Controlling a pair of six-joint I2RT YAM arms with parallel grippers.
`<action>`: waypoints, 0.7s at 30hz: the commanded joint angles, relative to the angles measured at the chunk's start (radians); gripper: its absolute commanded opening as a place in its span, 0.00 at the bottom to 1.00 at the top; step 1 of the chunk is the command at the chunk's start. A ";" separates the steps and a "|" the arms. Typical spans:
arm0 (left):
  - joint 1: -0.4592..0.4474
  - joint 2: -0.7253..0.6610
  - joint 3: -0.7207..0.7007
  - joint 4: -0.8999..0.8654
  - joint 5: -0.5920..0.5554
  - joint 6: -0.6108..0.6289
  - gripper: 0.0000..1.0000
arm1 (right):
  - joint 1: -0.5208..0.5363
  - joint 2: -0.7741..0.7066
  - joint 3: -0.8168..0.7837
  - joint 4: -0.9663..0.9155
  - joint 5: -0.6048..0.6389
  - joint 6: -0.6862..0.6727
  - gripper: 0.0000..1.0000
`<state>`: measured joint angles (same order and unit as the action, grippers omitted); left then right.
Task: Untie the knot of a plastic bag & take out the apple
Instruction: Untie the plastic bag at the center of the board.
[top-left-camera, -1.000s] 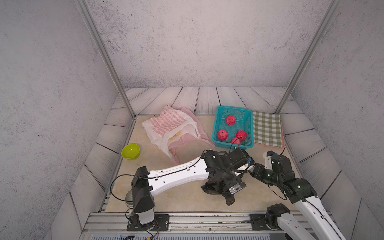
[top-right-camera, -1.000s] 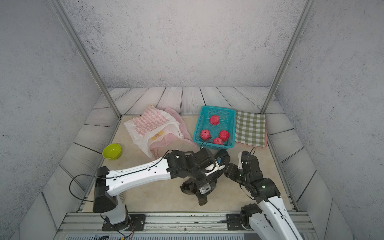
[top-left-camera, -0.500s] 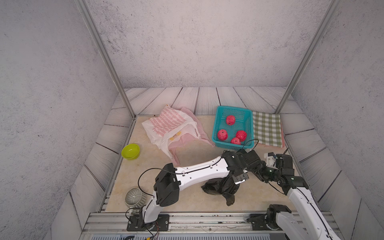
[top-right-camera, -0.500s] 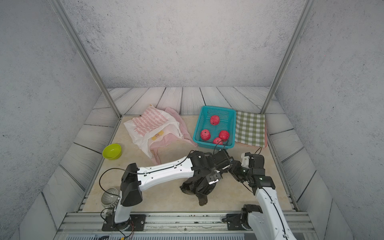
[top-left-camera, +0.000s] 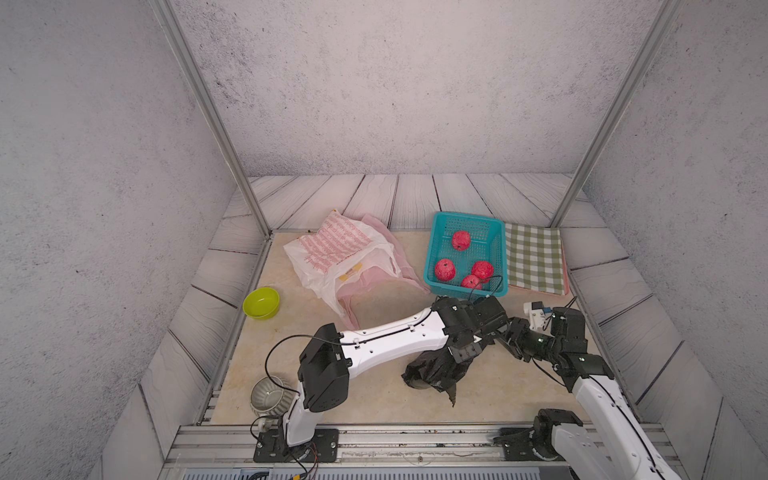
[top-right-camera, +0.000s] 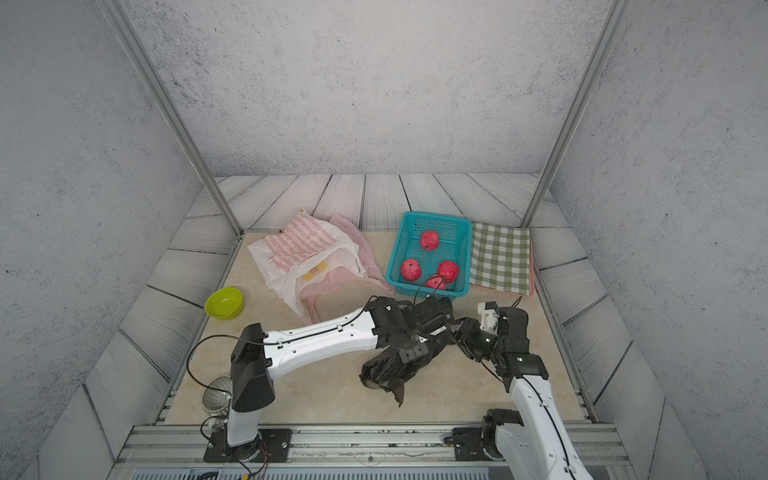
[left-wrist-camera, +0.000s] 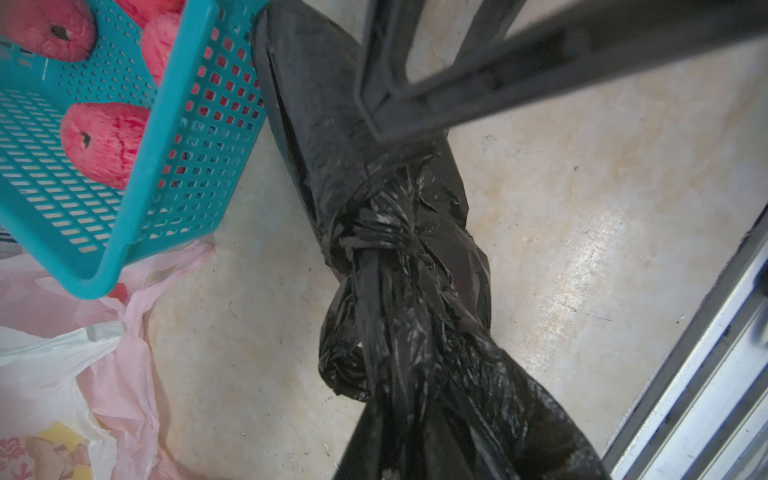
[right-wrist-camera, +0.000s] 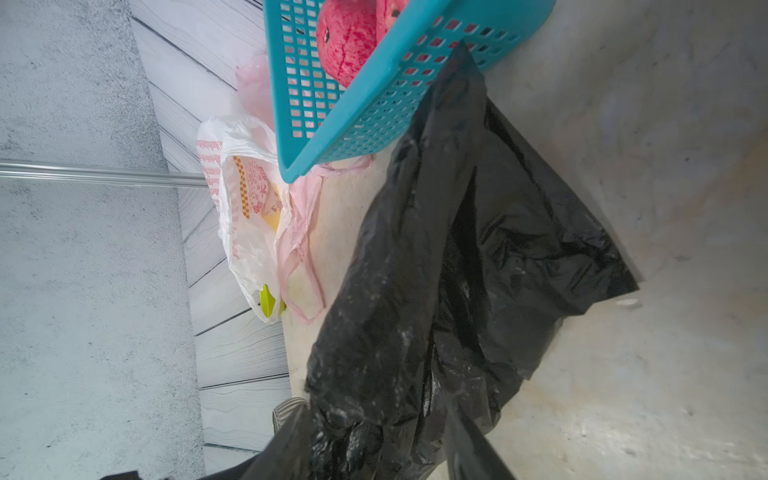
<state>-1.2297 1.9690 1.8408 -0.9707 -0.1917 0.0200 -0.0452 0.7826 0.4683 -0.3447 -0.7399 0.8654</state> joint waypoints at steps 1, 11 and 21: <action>0.004 -0.041 -0.002 -0.006 0.020 -0.017 0.18 | -0.001 0.032 0.021 0.039 -0.029 0.003 0.54; 0.004 -0.065 -0.013 0.010 0.056 -0.022 0.16 | 0.050 0.126 0.065 0.166 -0.015 0.061 0.48; 0.005 -0.095 -0.031 -0.022 0.028 -0.020 0.16 | 0.075 0.175 0.080 0.251 0.004 0.134 0.00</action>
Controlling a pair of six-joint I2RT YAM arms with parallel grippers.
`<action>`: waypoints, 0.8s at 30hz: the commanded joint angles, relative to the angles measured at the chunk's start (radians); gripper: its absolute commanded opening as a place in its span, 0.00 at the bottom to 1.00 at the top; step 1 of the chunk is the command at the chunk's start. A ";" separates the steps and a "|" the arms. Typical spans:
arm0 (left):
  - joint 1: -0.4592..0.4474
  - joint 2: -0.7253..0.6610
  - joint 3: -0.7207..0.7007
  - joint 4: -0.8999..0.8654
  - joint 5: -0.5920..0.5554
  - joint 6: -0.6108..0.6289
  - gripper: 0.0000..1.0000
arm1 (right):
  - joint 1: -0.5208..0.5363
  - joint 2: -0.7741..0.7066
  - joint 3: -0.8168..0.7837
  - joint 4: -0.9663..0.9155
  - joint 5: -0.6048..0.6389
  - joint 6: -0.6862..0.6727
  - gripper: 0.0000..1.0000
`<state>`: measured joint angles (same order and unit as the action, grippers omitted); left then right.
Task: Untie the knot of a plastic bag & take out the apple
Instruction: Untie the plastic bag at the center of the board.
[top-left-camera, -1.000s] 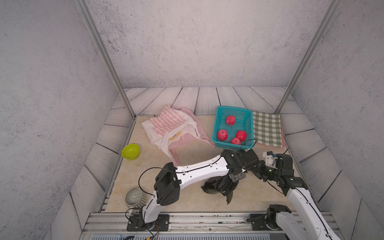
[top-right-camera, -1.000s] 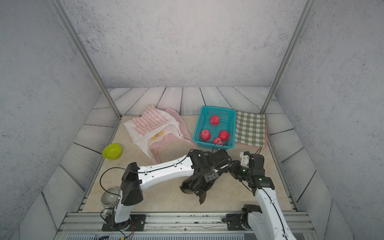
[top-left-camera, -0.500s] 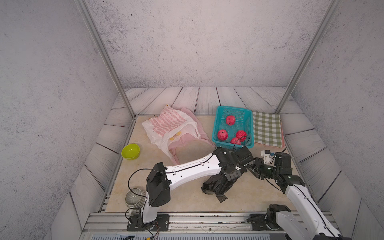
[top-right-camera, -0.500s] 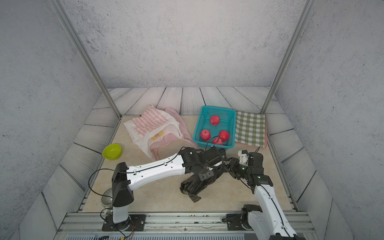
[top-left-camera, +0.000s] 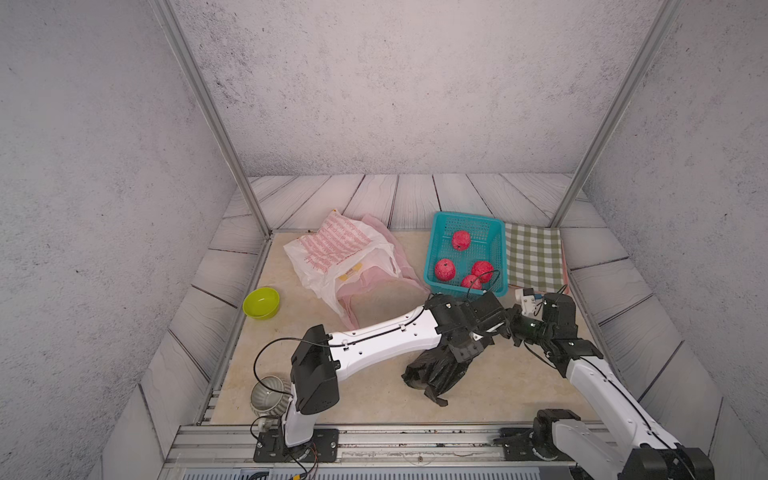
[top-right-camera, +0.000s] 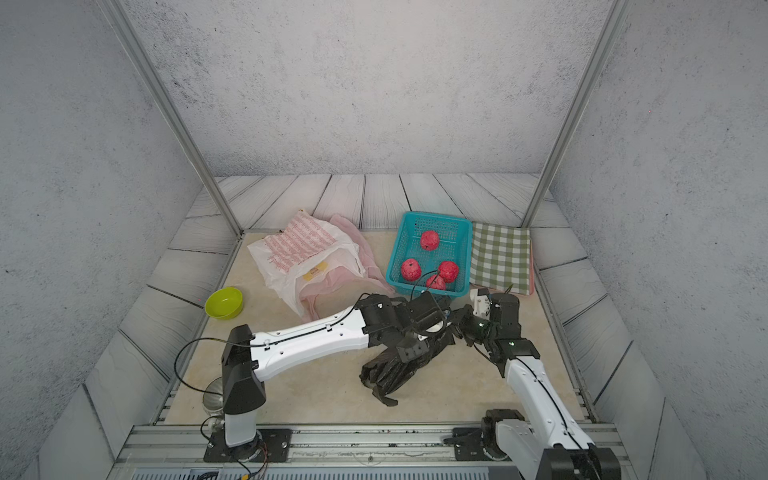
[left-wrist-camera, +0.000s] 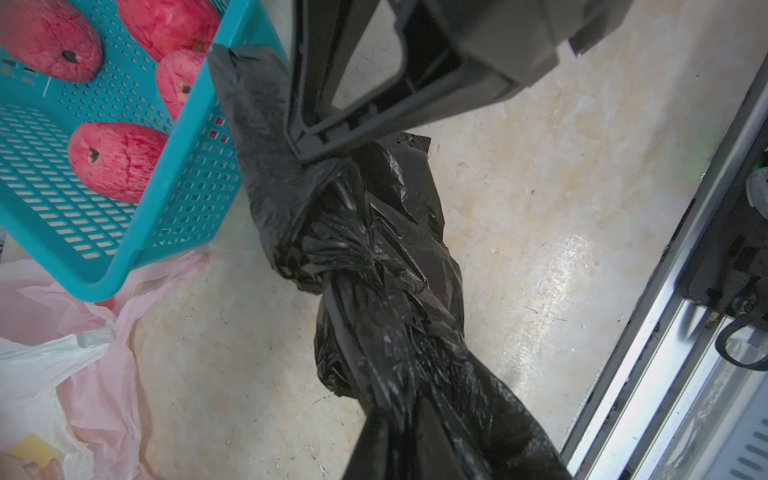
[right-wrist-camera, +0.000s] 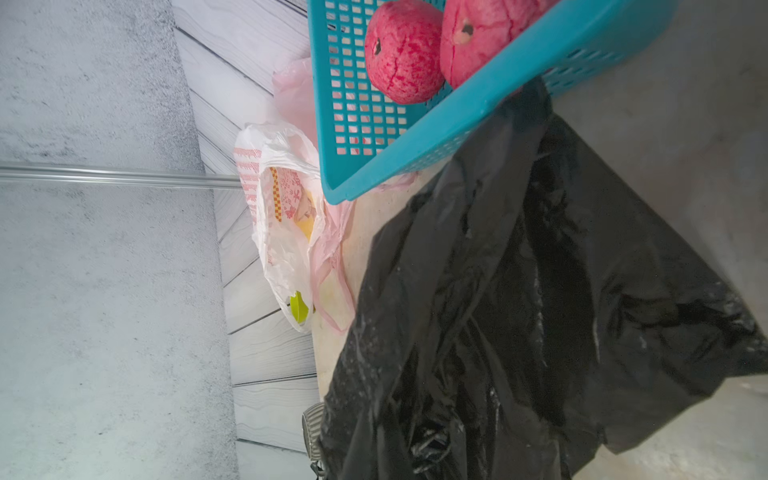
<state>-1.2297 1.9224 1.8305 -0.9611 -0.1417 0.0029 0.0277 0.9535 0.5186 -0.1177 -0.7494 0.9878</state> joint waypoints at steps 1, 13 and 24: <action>0.007 -0.058 -0.033 -0.045 -0.038 -0.002 0.16 | 0.002 0.002 0.040 0.012 0.021 0.006 0.00; 0.111 -0.446 -0.363 -0.163 -0.186 -0.103 0.15 | -0.038 -0.022 0.171 -0.152 0.229 -0.055 0.00; 0.227 -0.580 -0.344 -0.012 0.158 -0.041 0.72 | -0.023 0.031 0.265 -0.088 0.130 -0.028 0.00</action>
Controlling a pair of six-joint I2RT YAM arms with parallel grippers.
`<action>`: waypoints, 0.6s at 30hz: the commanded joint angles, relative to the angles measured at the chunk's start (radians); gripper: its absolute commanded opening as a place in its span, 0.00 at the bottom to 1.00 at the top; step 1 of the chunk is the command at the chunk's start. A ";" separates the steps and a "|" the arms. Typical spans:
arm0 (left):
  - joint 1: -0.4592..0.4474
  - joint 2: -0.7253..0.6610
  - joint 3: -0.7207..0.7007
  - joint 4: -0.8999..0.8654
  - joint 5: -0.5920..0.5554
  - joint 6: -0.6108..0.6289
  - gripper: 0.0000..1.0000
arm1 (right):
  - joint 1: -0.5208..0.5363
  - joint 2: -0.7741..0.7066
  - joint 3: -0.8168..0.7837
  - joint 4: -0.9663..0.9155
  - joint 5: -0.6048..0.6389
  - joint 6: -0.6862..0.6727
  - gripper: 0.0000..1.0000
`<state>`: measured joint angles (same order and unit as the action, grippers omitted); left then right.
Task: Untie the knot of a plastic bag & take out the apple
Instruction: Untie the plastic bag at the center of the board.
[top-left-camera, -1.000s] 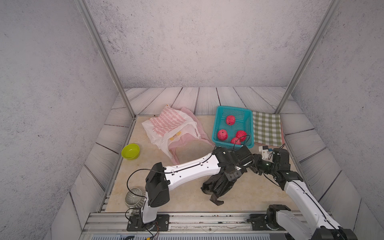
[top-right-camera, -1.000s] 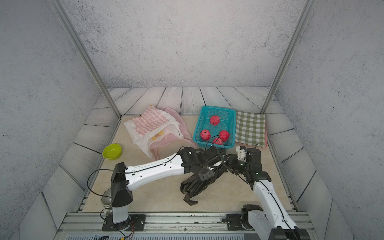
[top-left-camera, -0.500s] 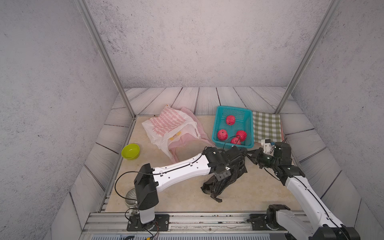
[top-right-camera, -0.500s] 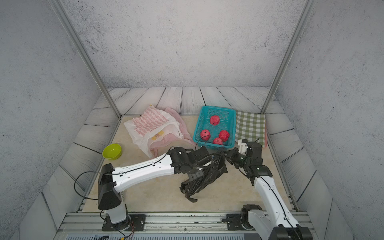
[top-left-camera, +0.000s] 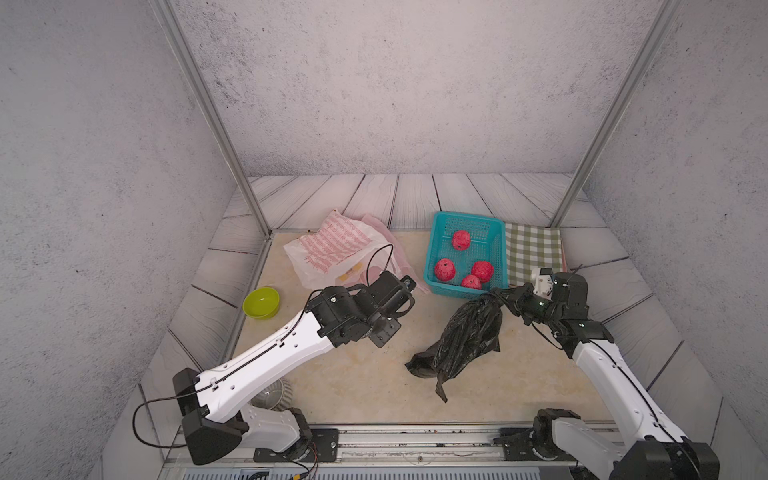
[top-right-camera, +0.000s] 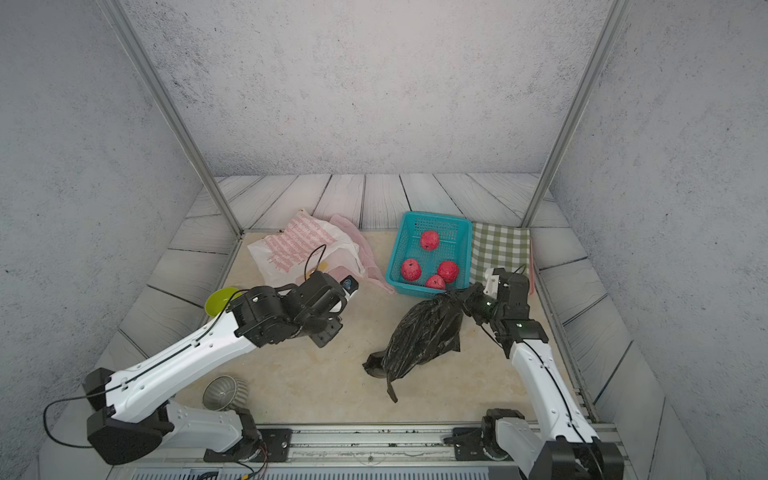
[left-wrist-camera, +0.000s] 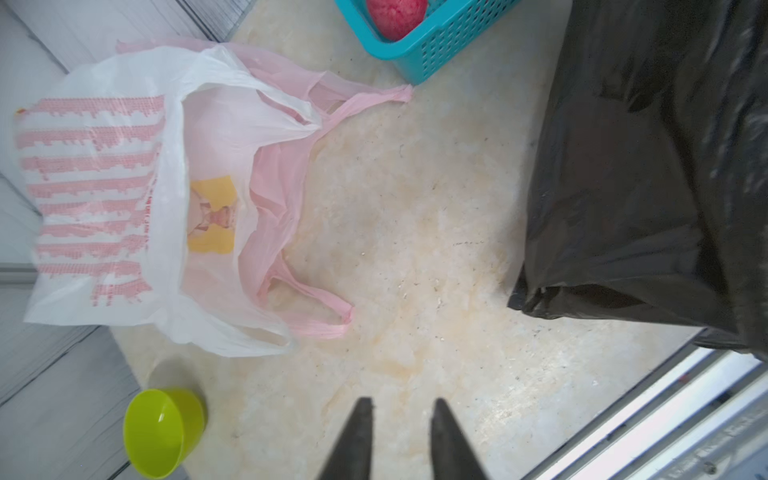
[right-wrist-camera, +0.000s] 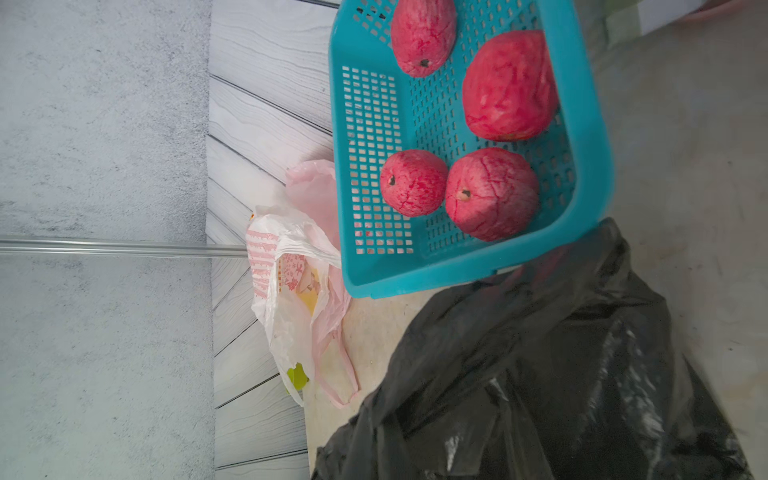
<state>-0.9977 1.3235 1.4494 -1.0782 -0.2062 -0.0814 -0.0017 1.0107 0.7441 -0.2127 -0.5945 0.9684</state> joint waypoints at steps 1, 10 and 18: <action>-0.005 0.037 0.053 0.135 0.272 0.062 0.75 | 0.007 -0.037 0.038 0.003 -0.026 -0.007 0.00; -0.007 0.340 0.325 0.198 0.423 0.173 0.78 | 0.021 -0.102 -0.018 0.010 -0.047 0.028 0.00; -0.010 0.468 0.412 0.207 0.526 0.175 0.77 | 0.022 -0.127 -0.037 0.017 -0.064 0.034 0.00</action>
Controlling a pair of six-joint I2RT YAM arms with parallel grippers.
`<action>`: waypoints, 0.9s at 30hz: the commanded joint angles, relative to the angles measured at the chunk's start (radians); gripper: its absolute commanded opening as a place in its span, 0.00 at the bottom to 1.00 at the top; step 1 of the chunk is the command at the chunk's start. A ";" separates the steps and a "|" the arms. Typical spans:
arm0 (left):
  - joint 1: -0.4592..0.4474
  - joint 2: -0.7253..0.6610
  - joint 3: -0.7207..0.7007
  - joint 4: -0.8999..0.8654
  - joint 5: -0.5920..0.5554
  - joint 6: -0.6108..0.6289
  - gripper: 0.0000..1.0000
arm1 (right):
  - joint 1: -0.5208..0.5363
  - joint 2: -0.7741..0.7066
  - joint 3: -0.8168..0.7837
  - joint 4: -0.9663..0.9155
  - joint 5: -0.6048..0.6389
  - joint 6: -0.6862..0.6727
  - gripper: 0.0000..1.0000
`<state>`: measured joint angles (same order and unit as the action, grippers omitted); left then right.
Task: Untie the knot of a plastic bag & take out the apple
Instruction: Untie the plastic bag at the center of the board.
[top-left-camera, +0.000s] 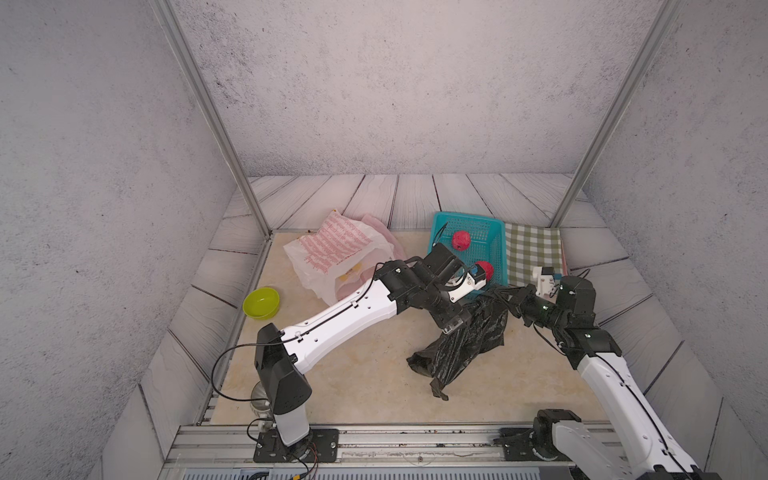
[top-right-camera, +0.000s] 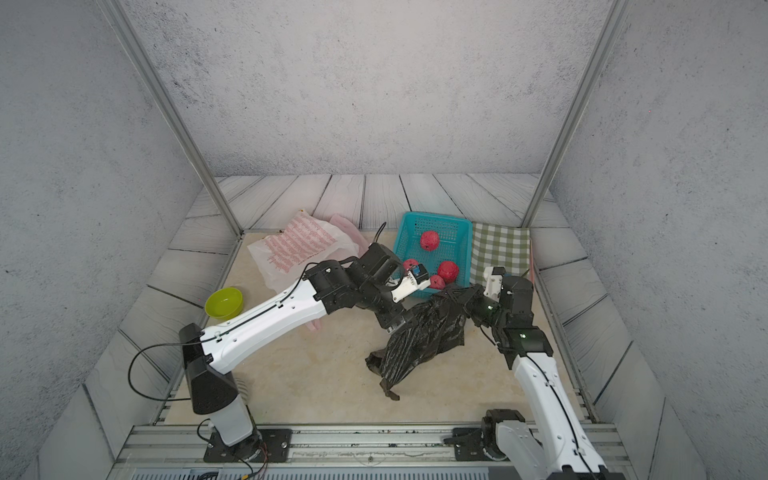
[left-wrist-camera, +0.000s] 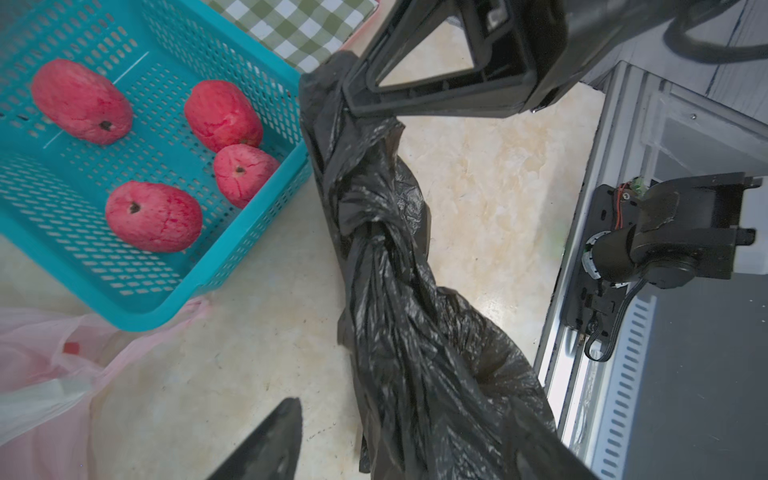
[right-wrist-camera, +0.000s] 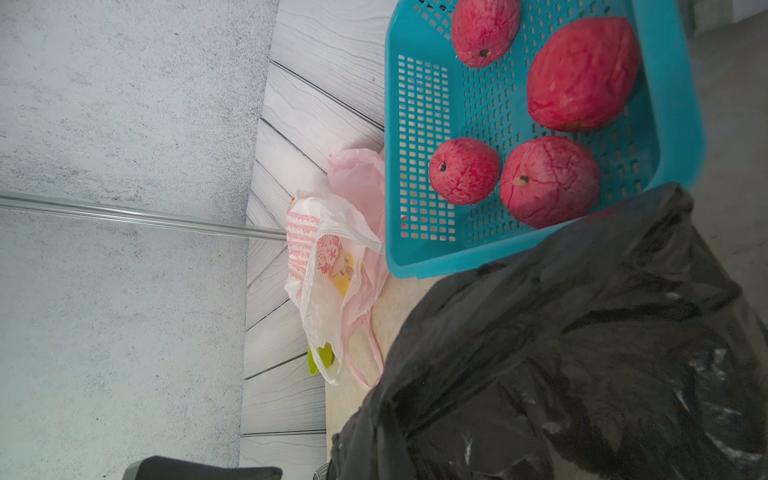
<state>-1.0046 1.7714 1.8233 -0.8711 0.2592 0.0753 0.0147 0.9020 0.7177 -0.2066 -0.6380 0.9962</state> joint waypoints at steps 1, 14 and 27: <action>-0.004 0.030 0.044 -0.005 0.065 0.021 0.77 | 0.005 -0.018 -0.013 0.015 -0.023 0.011 0.00; 0.008 0.062 0.037 -0.037 0.058 0.009 0.00 | 0.005 -0.032 -0.019 0.009 -0.022 0.004 0.00; 0.093 -0.186 -0.089 -0.164 -0.215 0.000 0.00 | 0.004 0.001 0.017 -0.033 0.024 -0.050 0.00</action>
<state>-0.9333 1.6653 1.7664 -0.9474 0.1558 0.0818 0.0151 0.8898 0.7078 -0.2325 -0.6361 0.9699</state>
